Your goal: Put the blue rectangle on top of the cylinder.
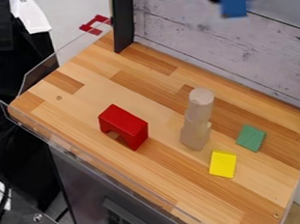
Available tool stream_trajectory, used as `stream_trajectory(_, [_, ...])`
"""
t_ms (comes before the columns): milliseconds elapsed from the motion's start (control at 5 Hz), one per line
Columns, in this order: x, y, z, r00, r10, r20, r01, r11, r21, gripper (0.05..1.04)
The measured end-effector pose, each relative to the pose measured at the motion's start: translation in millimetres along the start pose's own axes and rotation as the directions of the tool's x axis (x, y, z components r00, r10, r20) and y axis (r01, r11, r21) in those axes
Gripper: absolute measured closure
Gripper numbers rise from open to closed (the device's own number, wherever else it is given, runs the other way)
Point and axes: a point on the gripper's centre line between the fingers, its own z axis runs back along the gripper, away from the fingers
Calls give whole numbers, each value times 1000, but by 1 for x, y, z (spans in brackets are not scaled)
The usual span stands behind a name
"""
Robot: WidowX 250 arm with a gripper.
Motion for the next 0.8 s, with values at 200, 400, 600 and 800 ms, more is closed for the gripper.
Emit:
stream_trajectory(200, [-33, -20, -7, 964, -212, -158, 215, 977, -1, 521])
stream_trajectory(400, [-58, -10, -13, 855, -414, -313, 418, 907, -59, 521])
stream_trajectory(600, [-67, 3, -22, 830, -422, -366, 434, 899, -51, 521])
stream_trajectory(800, [-72, 12, -18, 843, -422, -334, 445, 896, -11, 521])
